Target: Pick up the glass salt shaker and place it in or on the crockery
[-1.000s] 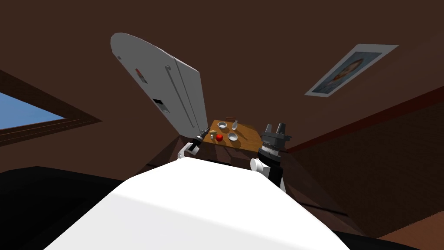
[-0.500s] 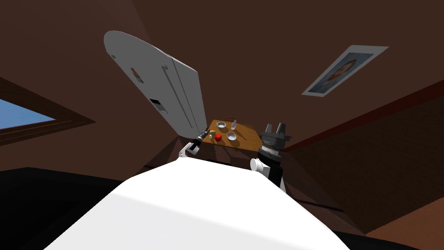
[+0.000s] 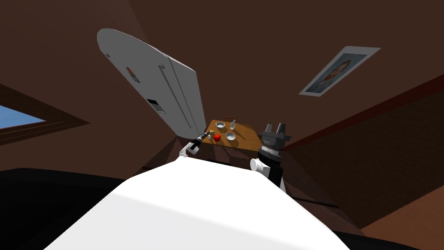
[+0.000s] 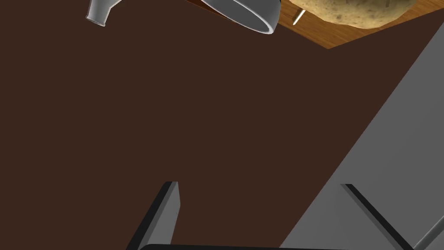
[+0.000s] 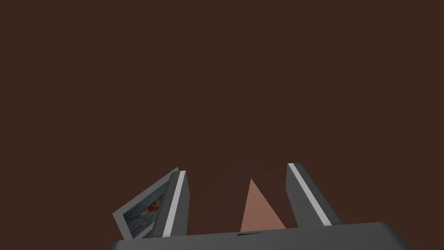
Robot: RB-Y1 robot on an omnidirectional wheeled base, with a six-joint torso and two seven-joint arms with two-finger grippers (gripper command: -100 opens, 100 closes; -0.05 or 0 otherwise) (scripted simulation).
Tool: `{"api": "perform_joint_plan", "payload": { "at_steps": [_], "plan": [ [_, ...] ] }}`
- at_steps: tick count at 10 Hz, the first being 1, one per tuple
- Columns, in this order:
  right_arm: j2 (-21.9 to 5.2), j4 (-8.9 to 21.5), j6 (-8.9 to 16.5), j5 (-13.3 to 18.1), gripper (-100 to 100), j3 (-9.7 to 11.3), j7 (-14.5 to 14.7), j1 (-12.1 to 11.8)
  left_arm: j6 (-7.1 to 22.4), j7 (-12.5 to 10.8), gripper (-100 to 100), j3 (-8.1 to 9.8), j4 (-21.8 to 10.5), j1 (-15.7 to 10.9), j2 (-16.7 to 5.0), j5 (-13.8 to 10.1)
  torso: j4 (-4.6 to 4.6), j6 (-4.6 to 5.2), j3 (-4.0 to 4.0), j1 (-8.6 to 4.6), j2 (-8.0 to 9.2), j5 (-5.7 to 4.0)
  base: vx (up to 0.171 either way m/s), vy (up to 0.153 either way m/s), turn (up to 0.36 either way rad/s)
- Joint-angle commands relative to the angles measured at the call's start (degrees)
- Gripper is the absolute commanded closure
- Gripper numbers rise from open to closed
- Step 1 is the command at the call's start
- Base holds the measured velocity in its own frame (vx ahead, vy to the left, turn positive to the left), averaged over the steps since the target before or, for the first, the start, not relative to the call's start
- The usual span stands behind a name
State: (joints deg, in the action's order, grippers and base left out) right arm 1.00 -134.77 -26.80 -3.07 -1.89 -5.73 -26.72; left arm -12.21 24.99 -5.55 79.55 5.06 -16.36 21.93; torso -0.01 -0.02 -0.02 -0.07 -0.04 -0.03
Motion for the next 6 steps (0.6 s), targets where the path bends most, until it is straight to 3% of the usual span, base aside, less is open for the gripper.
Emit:
{"api": "perform_joint_plan", "payload": {
  "at_steps": [1, 6],
  "plan": [
    [0.0, 0.0, 0.0, 0.0, 0, 0.0, 0.0, 0.0, 0.7, 0.9, -100, 0.01, -2.9, -1.2, 0.0, 0.4, 0.0, 0.0, 0.0, 0.0, 0.0, 0.0, 0.017, -0.034, -0.047],
    [0.0, 0.0, 0.0, 0.0, 0, 0.0, 0.0, 0.0, 3.3, 2.2, -100, -0.44, -11.5, -4.2, -1.4, 0.9, 0.0, 0.01, -0.01, -0.06, -0.02, -0.01, 0.016, -0.038, -0.046]
  ]
}}
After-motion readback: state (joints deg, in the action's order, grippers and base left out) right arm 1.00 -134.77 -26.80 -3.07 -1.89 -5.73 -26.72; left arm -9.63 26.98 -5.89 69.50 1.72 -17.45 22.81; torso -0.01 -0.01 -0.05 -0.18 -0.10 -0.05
